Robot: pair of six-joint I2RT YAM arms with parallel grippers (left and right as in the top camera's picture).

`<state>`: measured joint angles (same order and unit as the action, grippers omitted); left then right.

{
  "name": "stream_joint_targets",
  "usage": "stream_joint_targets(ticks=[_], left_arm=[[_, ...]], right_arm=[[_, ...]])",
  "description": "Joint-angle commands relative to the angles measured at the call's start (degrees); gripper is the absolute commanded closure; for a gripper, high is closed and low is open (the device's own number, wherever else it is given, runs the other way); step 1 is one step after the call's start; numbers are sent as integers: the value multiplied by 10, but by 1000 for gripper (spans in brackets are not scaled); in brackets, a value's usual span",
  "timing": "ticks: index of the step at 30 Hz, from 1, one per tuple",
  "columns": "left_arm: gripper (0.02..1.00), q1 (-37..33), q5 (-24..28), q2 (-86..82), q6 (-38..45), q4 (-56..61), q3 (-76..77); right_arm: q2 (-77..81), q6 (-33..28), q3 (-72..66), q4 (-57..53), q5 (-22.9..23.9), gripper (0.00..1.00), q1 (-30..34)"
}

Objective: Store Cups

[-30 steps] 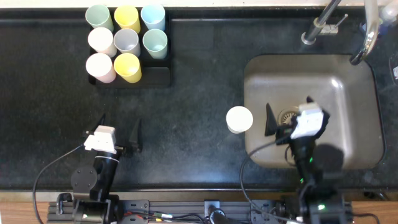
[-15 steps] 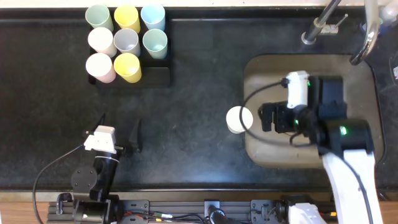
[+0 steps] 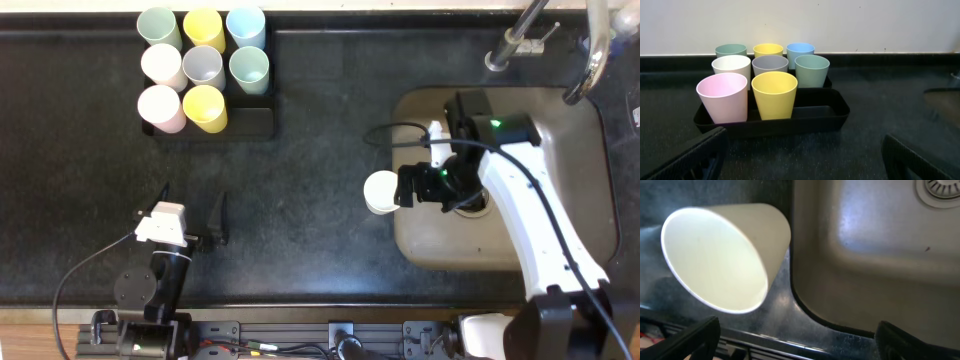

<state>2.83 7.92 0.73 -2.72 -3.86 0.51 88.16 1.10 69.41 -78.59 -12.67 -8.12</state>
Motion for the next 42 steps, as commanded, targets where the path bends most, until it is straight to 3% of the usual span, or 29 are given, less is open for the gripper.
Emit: stream_joint_targets(ticks=[1, 9, 28, 35, 42], left_arm=[[18, -5, -1, -6, 12, -3, 0], [18, -5, -1, -6, 12, -3, 0], [18, -5, -1, -6, 12, -3, 0], [18, -5, -1, -6, 12, -3, 0], [18, -5, -1, -6, 12, -3, 0]], right_arm=[[26, 35, 47, 2, 42, 29, -17], [111, 35, 115, -19, 103, 71, -62], [139, 46, 129, -21, 156, 546, -115], [158, 47, 127, -16, 152, 562, -118], [160, 47, 127, 7, 122, 792, -123]])
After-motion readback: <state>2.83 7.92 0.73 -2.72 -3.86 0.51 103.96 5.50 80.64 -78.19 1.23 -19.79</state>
